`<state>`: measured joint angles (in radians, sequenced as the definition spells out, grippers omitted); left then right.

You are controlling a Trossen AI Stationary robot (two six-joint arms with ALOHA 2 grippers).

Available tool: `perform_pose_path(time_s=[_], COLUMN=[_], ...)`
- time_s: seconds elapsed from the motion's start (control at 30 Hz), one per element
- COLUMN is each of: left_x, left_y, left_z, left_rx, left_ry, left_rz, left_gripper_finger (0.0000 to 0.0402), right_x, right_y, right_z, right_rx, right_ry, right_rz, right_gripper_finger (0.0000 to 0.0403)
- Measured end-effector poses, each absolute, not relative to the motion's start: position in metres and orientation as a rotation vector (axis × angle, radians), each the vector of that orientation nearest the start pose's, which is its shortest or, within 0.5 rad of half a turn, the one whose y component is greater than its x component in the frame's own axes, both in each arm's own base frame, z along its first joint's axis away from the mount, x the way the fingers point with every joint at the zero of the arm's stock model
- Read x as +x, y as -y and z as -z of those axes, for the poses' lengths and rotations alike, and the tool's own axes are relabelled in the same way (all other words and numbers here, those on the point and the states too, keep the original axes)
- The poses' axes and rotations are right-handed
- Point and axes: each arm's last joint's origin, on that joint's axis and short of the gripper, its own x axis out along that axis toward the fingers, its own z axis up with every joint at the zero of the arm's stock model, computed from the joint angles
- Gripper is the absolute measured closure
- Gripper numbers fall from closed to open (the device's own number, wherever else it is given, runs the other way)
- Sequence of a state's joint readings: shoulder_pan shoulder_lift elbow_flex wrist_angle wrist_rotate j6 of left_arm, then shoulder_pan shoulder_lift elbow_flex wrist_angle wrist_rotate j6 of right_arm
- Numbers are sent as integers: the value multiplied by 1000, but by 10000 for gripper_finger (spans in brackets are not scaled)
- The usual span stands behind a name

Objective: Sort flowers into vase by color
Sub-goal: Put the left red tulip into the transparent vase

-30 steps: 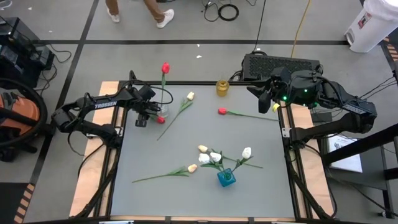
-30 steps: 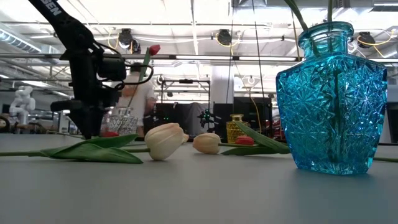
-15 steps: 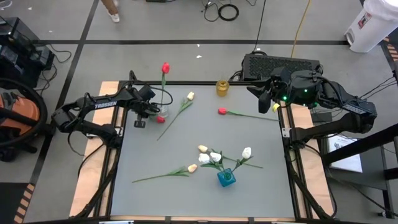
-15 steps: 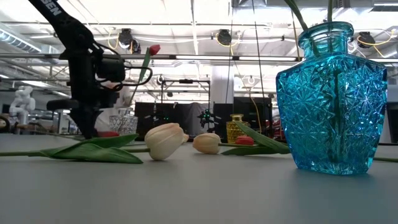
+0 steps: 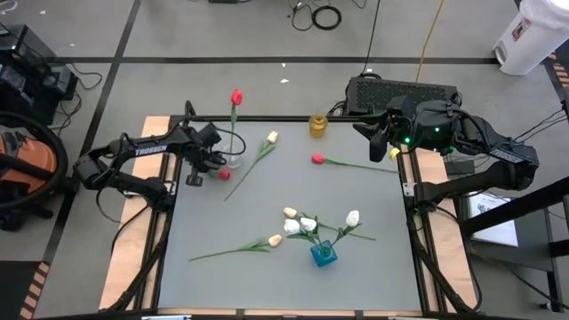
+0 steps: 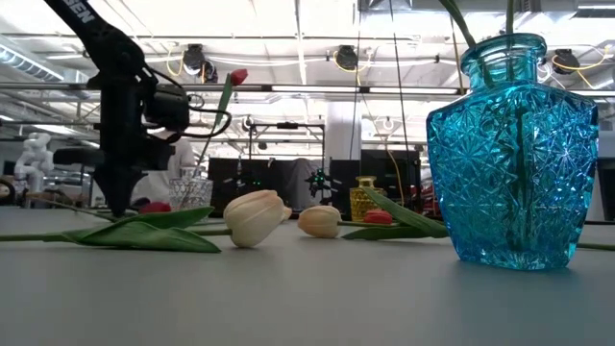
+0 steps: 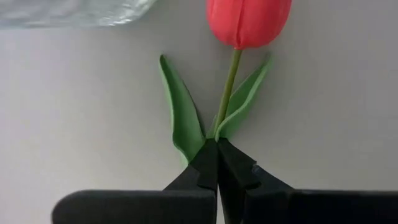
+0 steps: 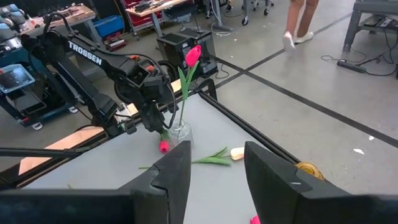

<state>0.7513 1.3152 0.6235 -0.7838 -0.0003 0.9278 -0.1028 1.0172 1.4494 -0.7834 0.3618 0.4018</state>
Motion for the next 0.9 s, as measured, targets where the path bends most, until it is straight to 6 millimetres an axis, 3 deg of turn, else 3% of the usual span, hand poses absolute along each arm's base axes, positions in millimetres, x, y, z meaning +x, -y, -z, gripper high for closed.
perform_pose_path(time_s=[0.63,0.9], left_x=[136,136], left_y=[-100,-88], left_z=[-178,-202], left_rx=[288,276], left_ry=[-1446,-1373], left_rz=[110,65], left_gripper_finger=[401,401], right_x=[165,165], right_y=[28,28], right_z=[-452,-452], right_rx=[314,283], right_ry=[-269,-274], right_rz=[528,534], right_gripper_finger=[261,261])
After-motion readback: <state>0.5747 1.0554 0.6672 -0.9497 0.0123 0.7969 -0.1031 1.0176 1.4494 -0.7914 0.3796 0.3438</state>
